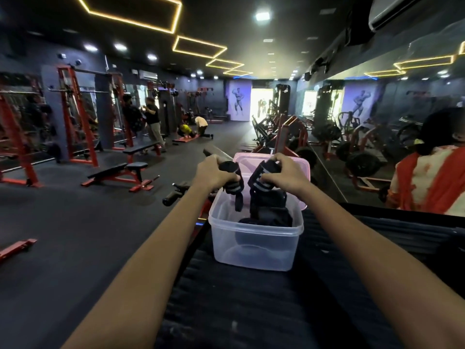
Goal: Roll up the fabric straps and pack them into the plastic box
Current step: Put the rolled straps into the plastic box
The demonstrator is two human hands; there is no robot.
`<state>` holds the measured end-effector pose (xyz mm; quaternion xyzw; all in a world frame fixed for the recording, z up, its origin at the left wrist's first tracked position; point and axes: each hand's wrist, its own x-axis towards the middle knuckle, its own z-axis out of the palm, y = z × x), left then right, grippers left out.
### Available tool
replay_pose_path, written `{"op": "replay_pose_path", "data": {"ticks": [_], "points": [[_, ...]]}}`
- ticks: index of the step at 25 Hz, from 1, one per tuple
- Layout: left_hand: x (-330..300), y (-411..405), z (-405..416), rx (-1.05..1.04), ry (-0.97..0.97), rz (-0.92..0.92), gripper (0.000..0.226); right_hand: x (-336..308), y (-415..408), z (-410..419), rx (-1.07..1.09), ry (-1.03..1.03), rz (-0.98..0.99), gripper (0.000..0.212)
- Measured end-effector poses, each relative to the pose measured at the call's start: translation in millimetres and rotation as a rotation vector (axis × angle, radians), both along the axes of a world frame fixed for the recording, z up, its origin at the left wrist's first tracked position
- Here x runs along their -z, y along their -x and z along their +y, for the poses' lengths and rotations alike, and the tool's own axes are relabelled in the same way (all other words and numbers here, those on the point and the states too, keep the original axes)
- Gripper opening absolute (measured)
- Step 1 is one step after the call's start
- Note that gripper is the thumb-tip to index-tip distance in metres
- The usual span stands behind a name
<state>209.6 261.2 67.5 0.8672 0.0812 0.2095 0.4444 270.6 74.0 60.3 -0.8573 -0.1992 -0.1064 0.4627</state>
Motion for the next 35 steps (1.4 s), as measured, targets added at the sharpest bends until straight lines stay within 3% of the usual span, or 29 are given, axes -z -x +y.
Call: {"op": "replay_pose_path", "data": {"ticks": [5,13,20,24,30,35], "points": [[10,-38,-12,0.026,-0.469,-0.032,0.037,5,-34,32,0.069,0.235,-0.022,0.034],[29,-64,-6,-0.049,-0.812,-0.017,0.043,10,-45,48,0.078,0.439,-0.189,0.03],[24,-66,-16,0.059,-0.977,0.129,0.022,21,-45,60,0.089,0.506,-0.346,0.024],[29,-66,-18,0.114,-1.18,0.239,0.027,24,-43,56,0.137,0.417,-0.367,0.028],[23,-73,-13,0.075,-1.252,0.206,0.019,17,-38,45,0.145,0.206,-0.264,0.027],[28,-89,-5,0.093,-1.292,0.205,0.028,18,-34,46,-0.007,0.393,-0.185,0.033]]}}
